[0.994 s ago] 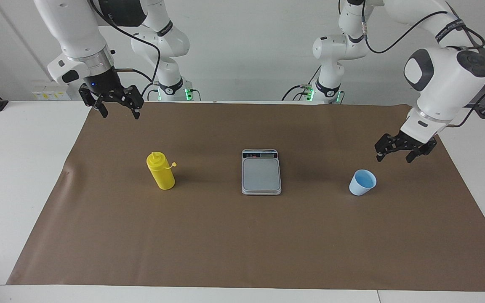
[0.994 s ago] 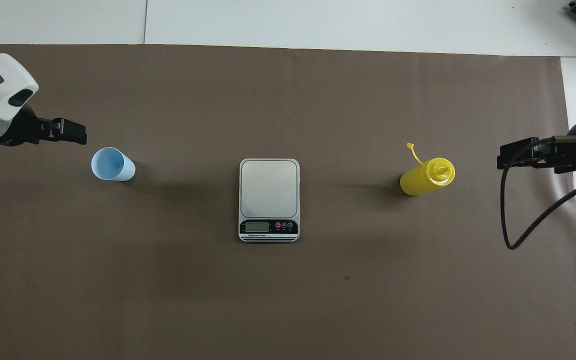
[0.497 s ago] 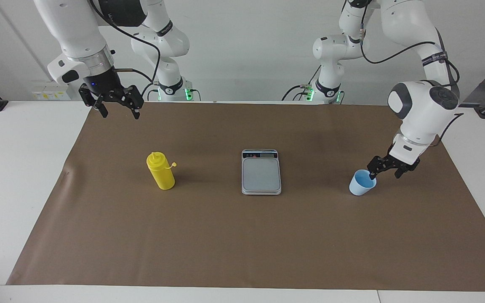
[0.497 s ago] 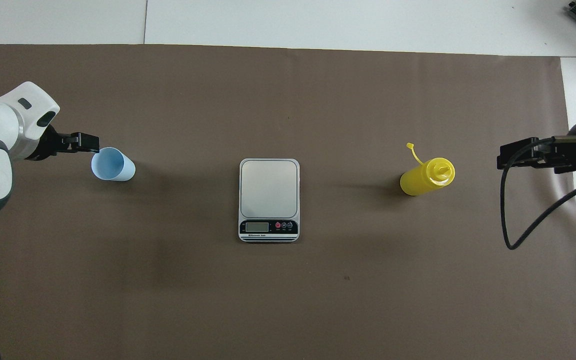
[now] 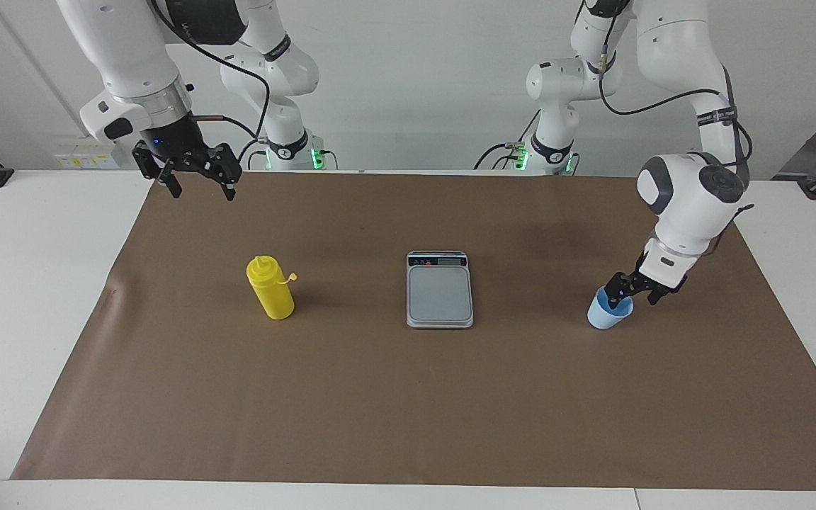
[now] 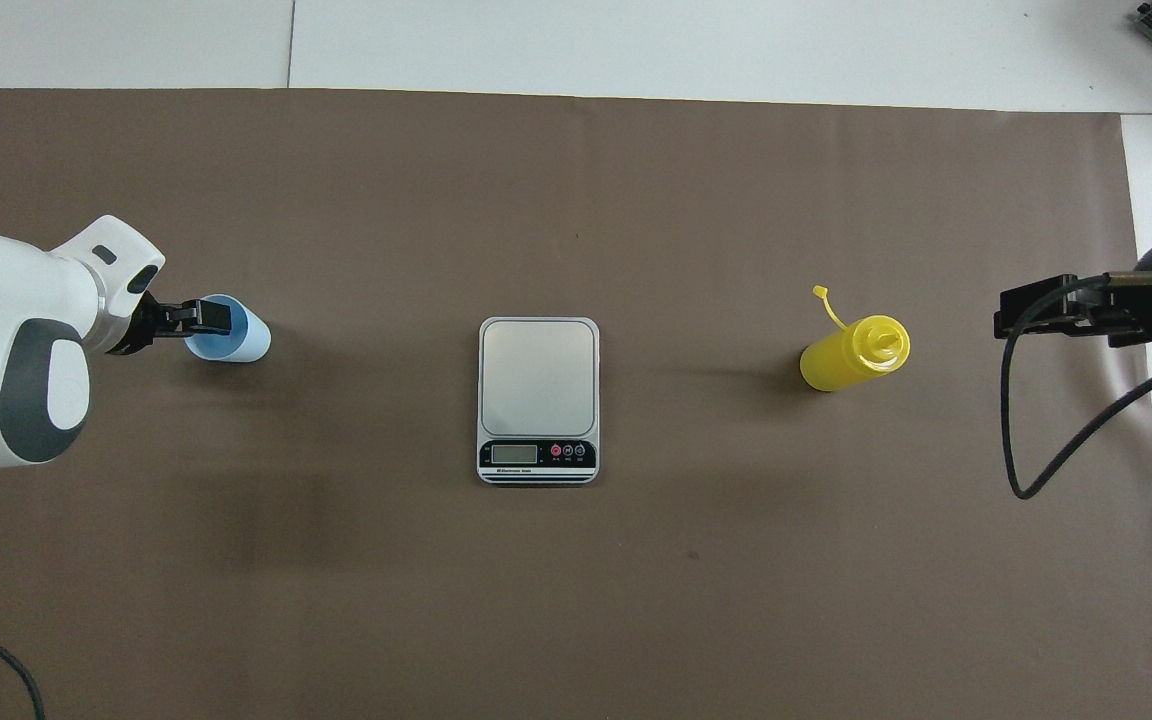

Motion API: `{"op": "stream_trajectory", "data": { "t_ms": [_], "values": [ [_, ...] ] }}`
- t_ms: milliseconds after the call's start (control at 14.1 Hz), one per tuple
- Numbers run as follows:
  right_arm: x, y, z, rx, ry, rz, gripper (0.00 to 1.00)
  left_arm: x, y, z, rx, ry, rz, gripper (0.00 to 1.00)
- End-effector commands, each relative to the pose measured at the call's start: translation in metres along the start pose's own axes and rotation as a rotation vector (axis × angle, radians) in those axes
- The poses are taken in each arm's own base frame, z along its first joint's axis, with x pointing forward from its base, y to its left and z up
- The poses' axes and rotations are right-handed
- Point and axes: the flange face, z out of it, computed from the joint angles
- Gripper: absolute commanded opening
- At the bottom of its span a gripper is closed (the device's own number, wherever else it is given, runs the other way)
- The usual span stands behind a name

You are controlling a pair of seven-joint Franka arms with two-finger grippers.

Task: Pour seasoning into cup on scale with both arms
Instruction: 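Reach the left gripper to the blue cup and grasp it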

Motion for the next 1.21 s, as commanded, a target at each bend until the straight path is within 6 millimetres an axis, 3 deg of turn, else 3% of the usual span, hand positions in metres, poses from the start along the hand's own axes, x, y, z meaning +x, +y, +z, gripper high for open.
{"op": "stream_trajectory", "data": {
  "t_ms": [0,71,355,497,852,994,1136],
  "values": [
    [-0.007,0.003,-0.001,-0.009,0.002,0.018,1.0,-0.006,0.002,0.009,-0.004,0.01,-0.011,0.32],
    [-0.007,0.003,-0.001,-0.009,0.002,0.018,1.0,-0.007,0.001,0.01,-0.003,0.007,0.013,0.0],
    [-0.007,0.003,-0.001,-0.009,0.002,0.018,1.0,-0.006,0.003,0.007,-0.004,-0.017,0.046,0.0],
    [-0.007,0.003,-0.001,-0.009,0.002,0.018,1.0,0.006,0.004,-0.012,-0.005,-0.031,0.04,0.0],
    [-0.007,0.003,-0.001,-0.009,0.002,0.018,1.0,0.035,0.031,-0.1,-0.018,-0.066,0.035,0.0],
    [-0.007,0.003,-0.001,-0.009,0.002,0.018,1.0,0.036,0.068,-0.123,-0.023,-0.075,-0.002,0.0],
    [-0.007,0.003,-0.001,-0.009,0.002,0.018,1.0,0.029,0.114,-0.125,-0.025,-0.065,-0.057,0.0]
  ]
}}
